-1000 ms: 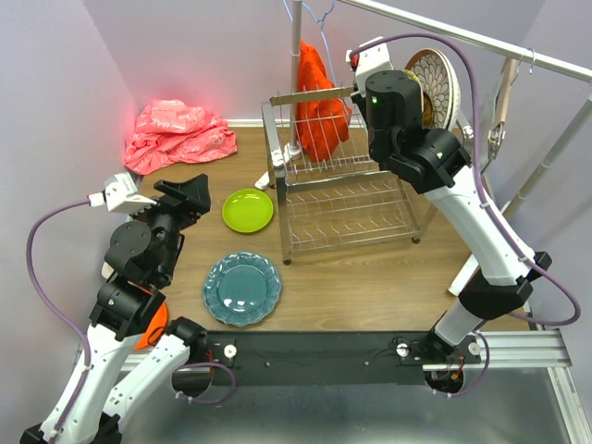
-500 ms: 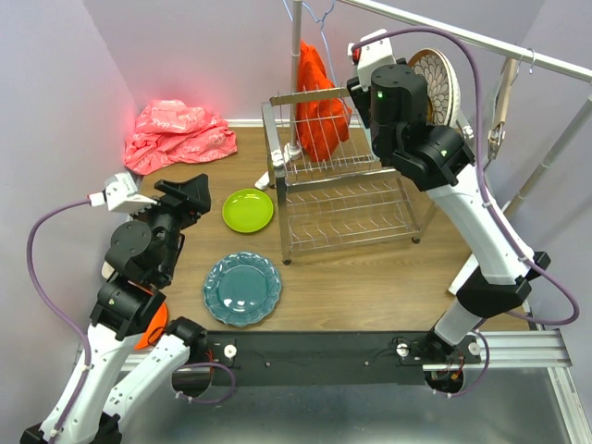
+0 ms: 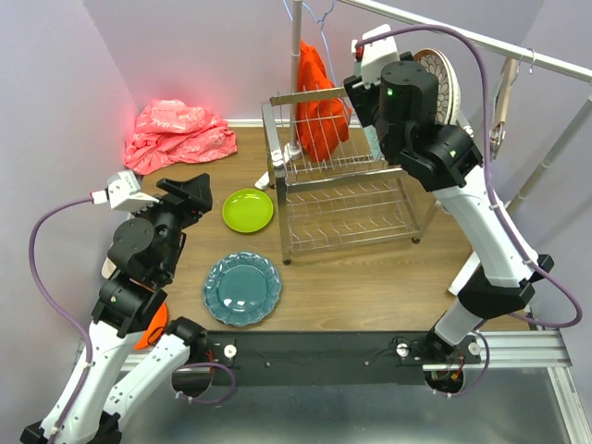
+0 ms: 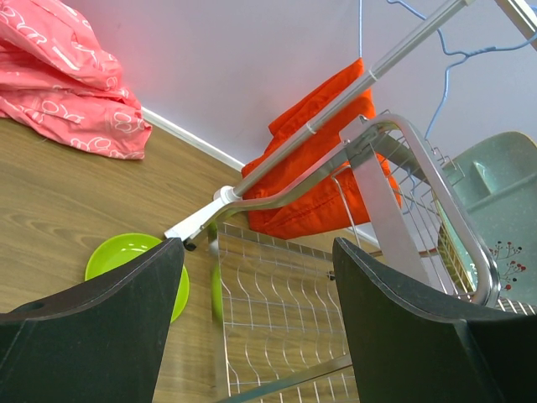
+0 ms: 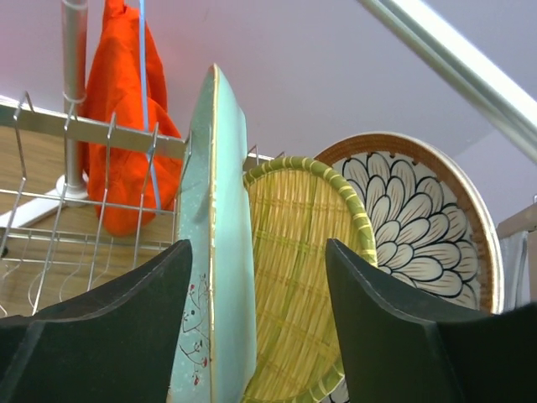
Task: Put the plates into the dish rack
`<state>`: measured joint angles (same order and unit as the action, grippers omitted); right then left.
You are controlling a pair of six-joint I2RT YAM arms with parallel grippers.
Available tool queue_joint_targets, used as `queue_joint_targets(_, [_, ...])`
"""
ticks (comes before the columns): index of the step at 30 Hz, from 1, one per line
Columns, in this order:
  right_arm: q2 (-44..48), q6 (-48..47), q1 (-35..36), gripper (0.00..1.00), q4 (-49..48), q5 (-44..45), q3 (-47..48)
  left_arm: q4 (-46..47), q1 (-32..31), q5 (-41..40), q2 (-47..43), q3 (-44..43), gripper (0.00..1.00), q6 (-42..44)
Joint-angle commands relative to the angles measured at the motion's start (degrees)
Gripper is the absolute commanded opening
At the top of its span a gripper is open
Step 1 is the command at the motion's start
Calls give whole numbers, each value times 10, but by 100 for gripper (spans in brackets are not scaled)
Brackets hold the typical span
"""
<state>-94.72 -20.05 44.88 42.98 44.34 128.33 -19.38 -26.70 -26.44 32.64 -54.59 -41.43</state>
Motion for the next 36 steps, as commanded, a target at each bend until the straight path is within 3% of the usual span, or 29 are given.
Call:
queue_joint_targets(1, [-1,-12,-3,76,-13,-25,52,14,2,6,2,5,81,-3])
queue_joint_targets(9, [1,-30,-3,90,-40,-57,69,14,2,19,11,4,81,11])
queue_joint_targets(12, [7,-27,-2,100,-49,-79,65,9,2,25,15,3,81,18])
queue_joint_targets(20, [29,-33,-3,98,-104,-183,46,-6,3,64,45,-8,85,28])
queue_joint_targets(28, [117,-79,-3,97,-301,-334,-158,-8,4,77,52,-9,91,7])
queue_joint_targets(34, [111,-58,-3,98,-302,-431,-154,7,40,117,59,35,96,-24])
queue_joint_targets(36, [108,-45,-3,98,-298,-482,-145,28,66,168,63,62,96,-37])
